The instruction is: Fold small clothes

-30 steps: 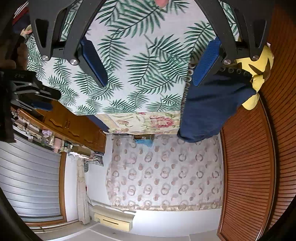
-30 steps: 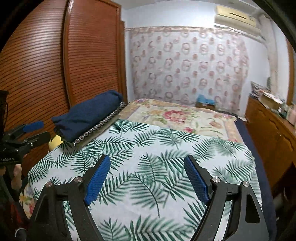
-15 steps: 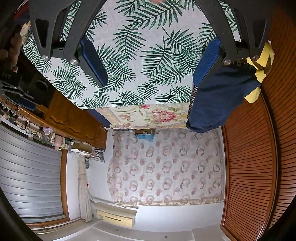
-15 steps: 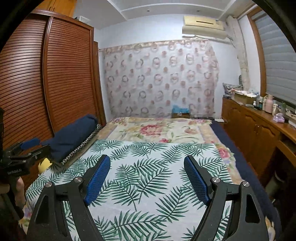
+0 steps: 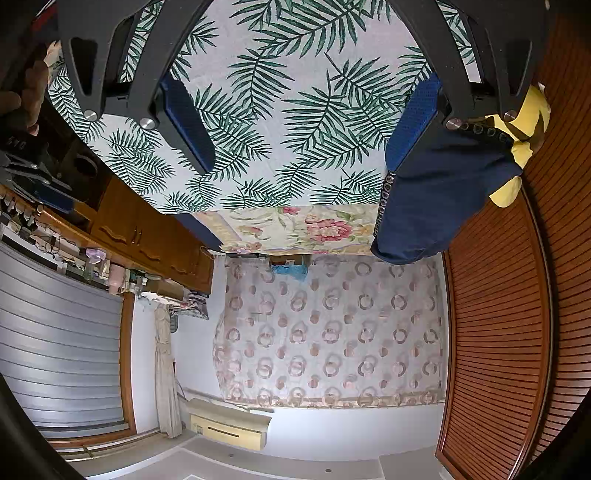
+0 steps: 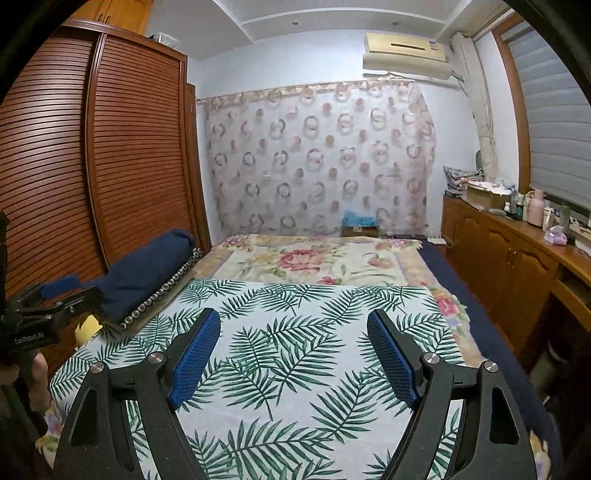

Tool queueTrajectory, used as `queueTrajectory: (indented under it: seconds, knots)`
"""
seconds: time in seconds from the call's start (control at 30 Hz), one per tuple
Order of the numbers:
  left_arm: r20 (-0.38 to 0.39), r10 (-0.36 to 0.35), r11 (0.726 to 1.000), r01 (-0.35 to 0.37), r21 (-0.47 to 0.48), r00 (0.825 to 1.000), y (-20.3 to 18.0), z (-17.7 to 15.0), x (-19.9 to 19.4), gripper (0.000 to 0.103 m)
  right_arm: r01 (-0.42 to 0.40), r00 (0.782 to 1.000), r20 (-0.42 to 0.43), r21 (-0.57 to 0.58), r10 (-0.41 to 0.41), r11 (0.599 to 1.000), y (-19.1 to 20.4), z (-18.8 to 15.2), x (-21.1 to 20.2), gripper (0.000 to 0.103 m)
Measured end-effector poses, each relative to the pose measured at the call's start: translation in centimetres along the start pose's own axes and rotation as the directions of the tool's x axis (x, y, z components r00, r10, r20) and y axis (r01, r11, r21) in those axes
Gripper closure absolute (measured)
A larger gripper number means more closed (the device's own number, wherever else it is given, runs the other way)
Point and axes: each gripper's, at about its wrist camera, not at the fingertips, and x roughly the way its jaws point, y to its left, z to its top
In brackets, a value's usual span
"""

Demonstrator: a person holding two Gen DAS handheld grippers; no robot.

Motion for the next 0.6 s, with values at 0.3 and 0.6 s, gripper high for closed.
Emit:
queueTrajectory:
  seconds: [0.3, 0.6]
  knots:
    - [0.0, 0.002, 1.0, -0.002, 0.0, 1.0, 0.2, 0.0, 0.0, 0.009, -0.002, 1.0, -0.006, 0.0, 0.002, 1.0, -1.0, 0.3, -0.1, 0.02]
    - [0.001, 0.002, 1.0, -0.002, -0.001, 1.0, 0.2, 0.0, 0.0, 0.009, -0.005, 1.0, -0.01, -0.001, 0.005, 1.0, -1.4, 0.4, -0.2, 0.02]
